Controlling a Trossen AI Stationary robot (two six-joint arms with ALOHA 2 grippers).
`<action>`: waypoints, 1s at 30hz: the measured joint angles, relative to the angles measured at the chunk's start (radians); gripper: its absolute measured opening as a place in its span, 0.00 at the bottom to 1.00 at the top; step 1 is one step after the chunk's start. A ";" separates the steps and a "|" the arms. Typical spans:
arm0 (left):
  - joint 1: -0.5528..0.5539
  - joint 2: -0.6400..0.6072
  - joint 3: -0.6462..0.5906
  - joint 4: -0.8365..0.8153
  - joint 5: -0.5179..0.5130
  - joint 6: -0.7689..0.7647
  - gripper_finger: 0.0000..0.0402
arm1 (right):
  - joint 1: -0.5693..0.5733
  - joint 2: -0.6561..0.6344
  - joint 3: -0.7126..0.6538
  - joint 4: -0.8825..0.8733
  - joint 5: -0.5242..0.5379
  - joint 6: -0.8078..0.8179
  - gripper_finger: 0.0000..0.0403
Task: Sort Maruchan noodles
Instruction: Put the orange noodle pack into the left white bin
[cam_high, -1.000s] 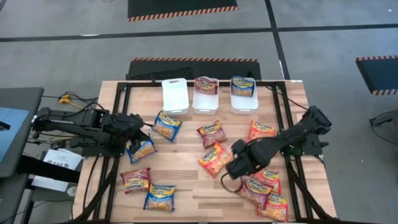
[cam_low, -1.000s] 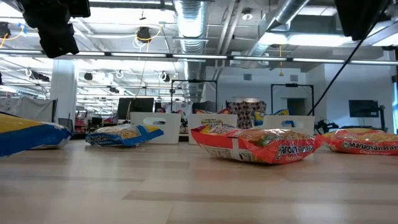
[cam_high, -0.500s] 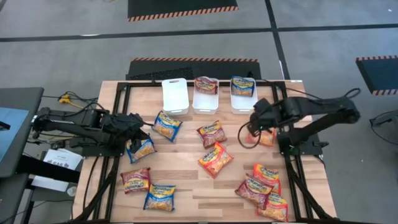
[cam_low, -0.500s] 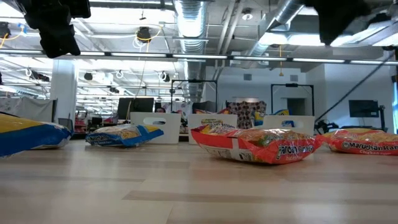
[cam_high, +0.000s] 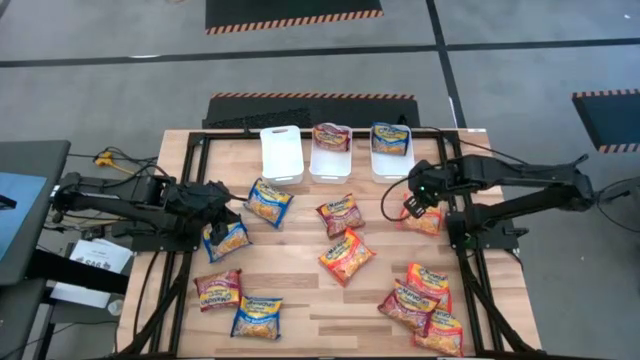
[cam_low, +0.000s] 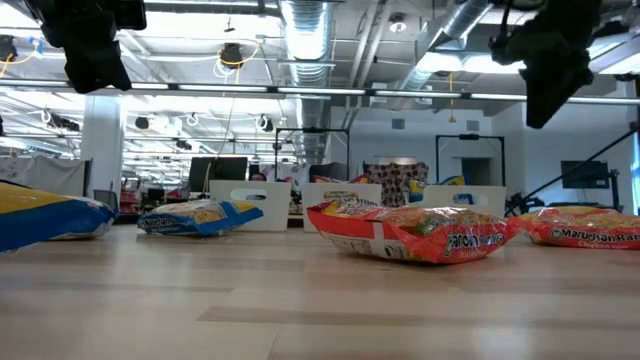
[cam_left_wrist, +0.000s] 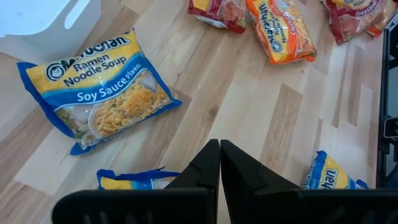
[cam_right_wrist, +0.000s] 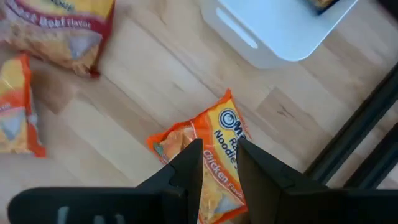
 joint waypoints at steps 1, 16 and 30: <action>0.000 0.000 0.000 0.000 0.000 -0.002 0.00 | -0.017 0.006 -0.005 0.005 -0.020 -0.025 0.31; 0.000 0.000 0.000 0.000 -0.008 -0.073 0.00 | -0.314 0.006 -0.116 0.159 -0.203 -0.303 0.47; 0.005 0.058 0.001 -0.003 -0.038 -0.177 0.05 | -0.382 0.006 -0.115 0.041 -0.297 -0.330 0.51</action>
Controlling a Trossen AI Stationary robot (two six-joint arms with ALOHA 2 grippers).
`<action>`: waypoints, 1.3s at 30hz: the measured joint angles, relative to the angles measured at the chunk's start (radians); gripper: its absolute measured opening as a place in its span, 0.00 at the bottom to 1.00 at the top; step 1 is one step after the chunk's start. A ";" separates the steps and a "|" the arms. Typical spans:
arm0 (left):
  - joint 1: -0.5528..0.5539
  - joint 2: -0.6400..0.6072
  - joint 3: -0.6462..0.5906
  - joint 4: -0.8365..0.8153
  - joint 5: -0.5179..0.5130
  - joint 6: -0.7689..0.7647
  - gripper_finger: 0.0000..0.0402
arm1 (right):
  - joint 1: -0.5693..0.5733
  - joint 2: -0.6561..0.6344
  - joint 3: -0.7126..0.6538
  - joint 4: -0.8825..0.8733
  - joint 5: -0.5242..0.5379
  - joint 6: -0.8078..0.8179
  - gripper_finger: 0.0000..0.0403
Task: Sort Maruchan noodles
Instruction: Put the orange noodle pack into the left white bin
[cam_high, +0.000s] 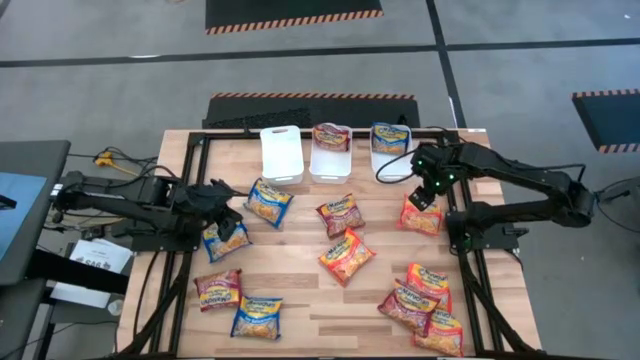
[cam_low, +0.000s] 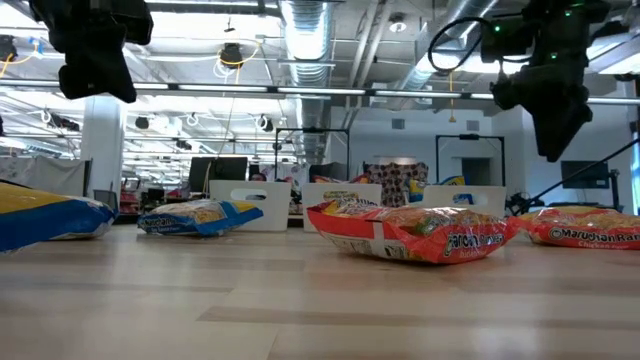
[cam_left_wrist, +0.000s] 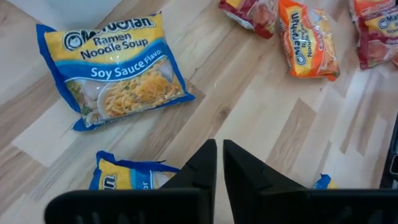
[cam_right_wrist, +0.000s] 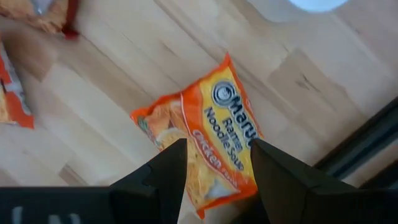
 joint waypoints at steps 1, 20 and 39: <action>0.000 0.001 0.000 0.001 0.003 0.000 0.07 | 0.000 0.000 0.000 -0.011 0.000 0.000 0.51; 0.000 0.002 0.000 0.004 -0.110 0.003 0.29 | -0.005 0.295 0.000 0.012 0.022 -0.104 0.57; 0.000 0.002 0.000 0.002 -0.111 0.017 0.29 | 0.013 0.624 0.004 0.019 0.071 -0.183 0.56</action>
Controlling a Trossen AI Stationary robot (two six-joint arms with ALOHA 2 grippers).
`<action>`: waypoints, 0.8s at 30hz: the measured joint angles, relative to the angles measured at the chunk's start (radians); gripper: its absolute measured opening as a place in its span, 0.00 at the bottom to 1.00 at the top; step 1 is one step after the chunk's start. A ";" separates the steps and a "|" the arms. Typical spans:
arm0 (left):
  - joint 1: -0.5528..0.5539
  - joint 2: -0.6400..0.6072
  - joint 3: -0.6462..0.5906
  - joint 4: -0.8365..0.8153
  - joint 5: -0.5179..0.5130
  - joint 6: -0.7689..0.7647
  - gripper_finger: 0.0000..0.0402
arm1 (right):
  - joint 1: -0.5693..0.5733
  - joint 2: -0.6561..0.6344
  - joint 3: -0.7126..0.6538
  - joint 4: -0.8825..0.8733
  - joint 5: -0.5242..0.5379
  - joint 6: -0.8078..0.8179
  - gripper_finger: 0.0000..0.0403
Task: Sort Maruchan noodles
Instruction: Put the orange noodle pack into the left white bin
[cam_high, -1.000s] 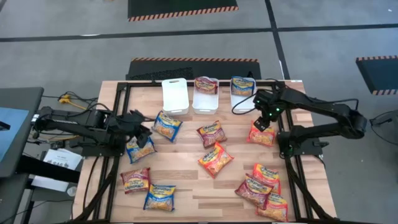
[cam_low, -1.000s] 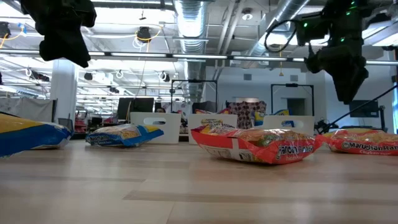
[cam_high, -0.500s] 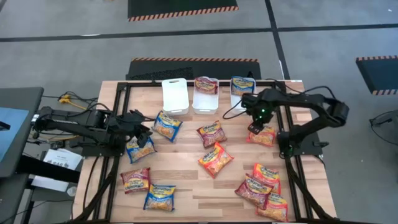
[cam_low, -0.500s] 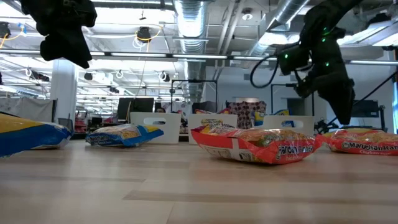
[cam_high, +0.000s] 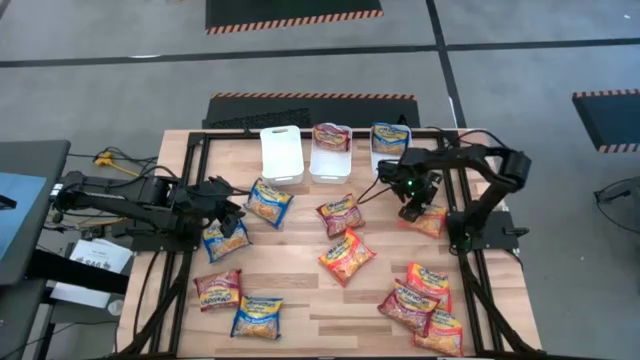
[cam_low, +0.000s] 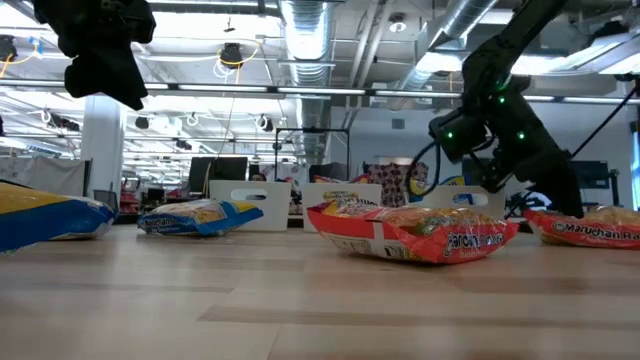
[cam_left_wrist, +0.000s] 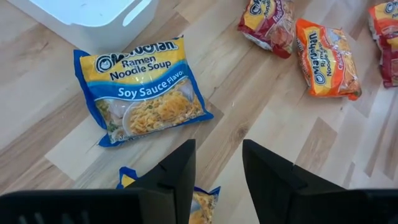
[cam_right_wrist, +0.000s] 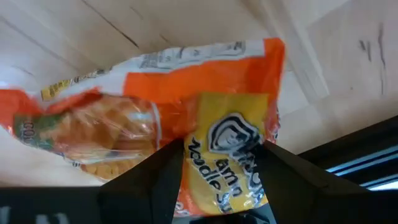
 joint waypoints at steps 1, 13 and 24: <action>0.000 0.000 0.000 0.000 0.000 0.000 0.29 | 0.006 0.011 0.000 0.001 0.000 0.000 0.55; 0.000 0.000 0.000 0.000 -0.001 -0.001 0.29 | 0.049 0.057 -0.002 0.001 -0.015 0.001 0.31; 0.000 0.000 0.000 0.000 -0.001 -0.002 0.29 | 0.053 0.056 0.011 -0.044 -0.027 0.042 0.09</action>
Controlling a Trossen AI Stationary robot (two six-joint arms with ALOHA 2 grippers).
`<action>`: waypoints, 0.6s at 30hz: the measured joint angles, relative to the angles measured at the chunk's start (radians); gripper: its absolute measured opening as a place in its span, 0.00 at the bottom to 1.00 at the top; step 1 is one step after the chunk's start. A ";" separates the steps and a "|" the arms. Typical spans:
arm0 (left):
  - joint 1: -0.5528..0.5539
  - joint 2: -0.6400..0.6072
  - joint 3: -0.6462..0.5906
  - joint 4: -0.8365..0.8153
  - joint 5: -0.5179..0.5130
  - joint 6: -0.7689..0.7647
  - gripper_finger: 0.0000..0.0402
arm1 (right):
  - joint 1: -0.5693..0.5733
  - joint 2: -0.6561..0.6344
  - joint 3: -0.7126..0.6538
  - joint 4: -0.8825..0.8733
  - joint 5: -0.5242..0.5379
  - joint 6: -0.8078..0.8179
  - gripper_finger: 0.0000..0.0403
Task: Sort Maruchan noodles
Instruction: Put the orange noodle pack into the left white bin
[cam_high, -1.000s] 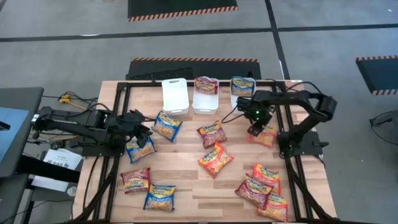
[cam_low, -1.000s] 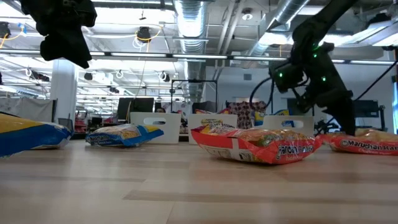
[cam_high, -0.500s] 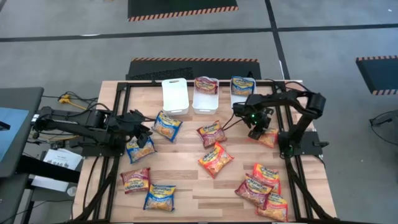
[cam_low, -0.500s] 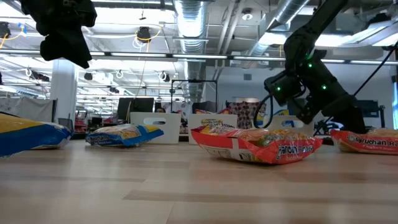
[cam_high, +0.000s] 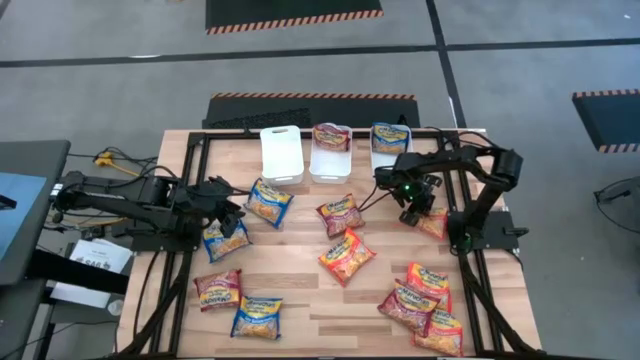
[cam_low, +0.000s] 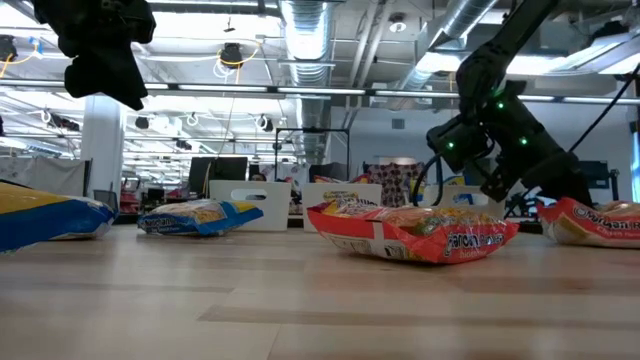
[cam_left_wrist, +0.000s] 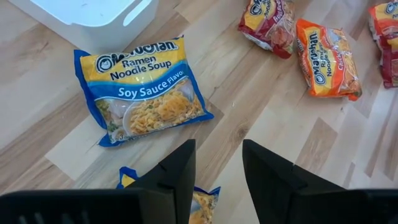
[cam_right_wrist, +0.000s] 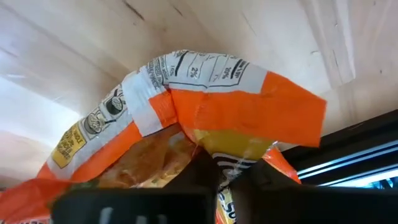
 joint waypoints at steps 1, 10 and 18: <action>0.000 0.000 0.000 0.000 0.000 0.000 0.29 | 0.004 0.000 0.007 -0.011 -0.002 0.000 0.07; 0.000 0.000 0.000 0.000 0.000 0.000 0.29 | 0.083 0.000 0.106 -0.106 -0.002 0.023 0.02; 0.000 0.000 0.000 0.001 -0.030 -0.025 0.29 | 0.196 -0.032 0.247 -0.218 0.031 0.084 0.02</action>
